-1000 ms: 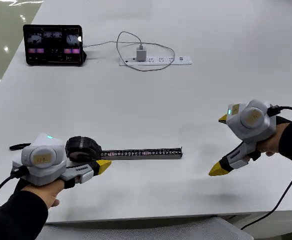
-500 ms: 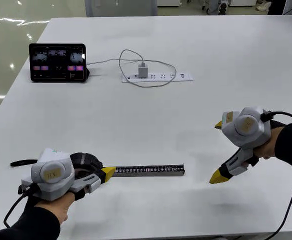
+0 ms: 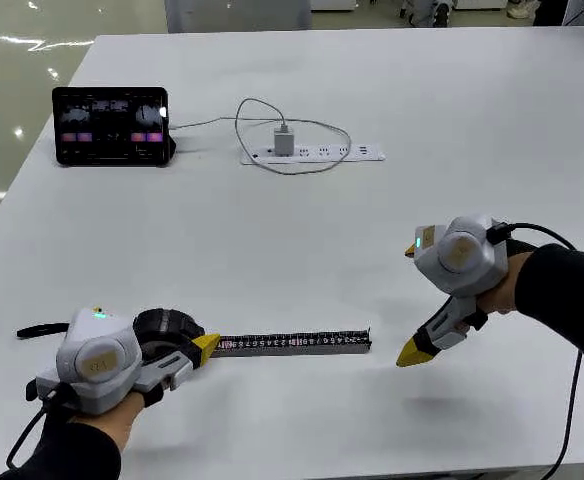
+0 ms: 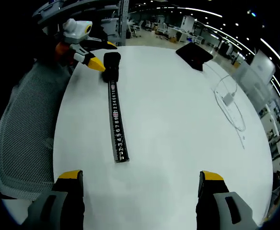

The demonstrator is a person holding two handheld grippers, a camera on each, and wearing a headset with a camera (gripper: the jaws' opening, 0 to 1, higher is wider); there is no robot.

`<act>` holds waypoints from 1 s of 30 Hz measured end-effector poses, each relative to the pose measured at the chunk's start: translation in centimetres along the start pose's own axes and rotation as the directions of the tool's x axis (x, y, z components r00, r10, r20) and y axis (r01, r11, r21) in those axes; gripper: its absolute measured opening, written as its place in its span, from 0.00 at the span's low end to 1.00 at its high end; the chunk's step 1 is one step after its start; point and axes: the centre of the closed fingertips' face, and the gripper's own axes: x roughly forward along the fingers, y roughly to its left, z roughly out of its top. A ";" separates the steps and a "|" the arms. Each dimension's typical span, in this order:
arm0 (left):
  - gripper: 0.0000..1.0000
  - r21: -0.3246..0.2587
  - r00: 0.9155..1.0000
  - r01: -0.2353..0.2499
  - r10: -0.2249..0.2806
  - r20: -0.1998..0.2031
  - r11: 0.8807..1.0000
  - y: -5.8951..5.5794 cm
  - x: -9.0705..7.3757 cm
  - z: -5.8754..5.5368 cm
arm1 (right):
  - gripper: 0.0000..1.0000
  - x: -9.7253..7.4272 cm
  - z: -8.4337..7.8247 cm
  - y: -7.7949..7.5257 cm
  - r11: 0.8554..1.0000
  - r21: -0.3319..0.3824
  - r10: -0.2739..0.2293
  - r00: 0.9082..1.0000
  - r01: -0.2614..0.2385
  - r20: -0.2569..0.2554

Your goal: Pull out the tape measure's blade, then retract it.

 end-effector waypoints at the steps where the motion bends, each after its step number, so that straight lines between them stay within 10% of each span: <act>1: 0.99 -0.007 1.000 -0.002 0.002 0.007 1.000 0.1 0.1 -0.1 | 0.99 0.4 0.1 0.1 1.000 -0.013 0.002 1.000 -0.002 -0.005; 14: 0.99 -0.049 1.000 -0.026 0.026 0.015 0.998 0.1 1.3 -1.0 | 0.83 3.7 0.8 0.7 0.997 -0.056 0.048 0.999 -0.049 -0.019; 30: 0.99 -0.050 1.000 -0.015 0.017 0.026 0.999 -0.4 1.2 -1.0 | 0.31 4.8 0.2 2.5 0.986 -0.094 0.133 0.988 -0.140 -0.075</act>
